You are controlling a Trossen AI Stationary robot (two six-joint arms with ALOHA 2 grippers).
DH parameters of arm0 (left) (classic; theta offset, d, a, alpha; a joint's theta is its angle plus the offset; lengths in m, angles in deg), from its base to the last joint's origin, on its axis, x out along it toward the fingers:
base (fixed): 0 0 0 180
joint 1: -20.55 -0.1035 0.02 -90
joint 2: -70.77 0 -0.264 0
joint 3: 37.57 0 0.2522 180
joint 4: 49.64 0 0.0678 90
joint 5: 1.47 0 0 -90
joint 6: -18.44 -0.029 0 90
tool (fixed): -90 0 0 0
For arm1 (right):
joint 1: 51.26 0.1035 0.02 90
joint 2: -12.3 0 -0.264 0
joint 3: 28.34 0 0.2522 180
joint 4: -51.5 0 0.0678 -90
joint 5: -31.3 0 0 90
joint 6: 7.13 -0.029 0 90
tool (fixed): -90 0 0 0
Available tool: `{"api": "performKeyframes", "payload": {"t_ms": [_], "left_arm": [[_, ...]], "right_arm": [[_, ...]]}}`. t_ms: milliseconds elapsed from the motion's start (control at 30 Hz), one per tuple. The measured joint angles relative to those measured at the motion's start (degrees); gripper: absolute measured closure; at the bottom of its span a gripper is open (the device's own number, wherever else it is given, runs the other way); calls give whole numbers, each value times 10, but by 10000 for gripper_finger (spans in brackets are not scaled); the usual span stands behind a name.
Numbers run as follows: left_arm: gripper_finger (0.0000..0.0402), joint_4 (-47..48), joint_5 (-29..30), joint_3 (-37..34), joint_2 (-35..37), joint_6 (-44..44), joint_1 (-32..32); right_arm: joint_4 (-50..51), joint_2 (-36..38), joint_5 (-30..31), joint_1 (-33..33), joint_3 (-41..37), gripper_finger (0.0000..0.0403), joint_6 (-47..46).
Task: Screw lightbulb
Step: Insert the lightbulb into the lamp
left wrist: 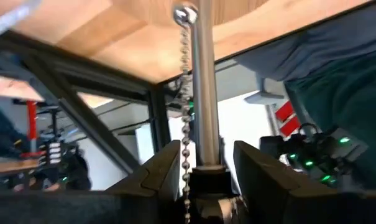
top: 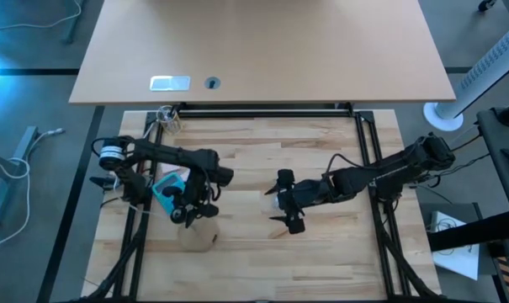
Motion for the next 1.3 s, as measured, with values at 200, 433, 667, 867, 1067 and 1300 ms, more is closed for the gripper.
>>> {"api": "performKeyframes", "payload": {"t_ms": [200, 433, 667, 867, 1067, 1300], "left_arm": [[274, -25, 52, 5, -3, 3, -57], [268, -49, 22, 26, -2, -3, -81], [221, -64, -4, 69, -2, -21, -80], [162, -42, -5, 102, 15, -8, -79], [132, -33, 20, 155, 90, 41, -54], [137, -81, 227, 205, 229, 112, 24]], "right_arm": [[0, 0, -1, 0, -7, 55, -5], [0, -1, 1, 1, -29, 55, -17], [25, -1, 1, 1, -40, 55, -33], [31, -1, 2, 1, -46, 55, -38], [32, -1, 25, 1, -51, 55, -65], [54, 0, 33, 2, -42, 55, -106]]}}
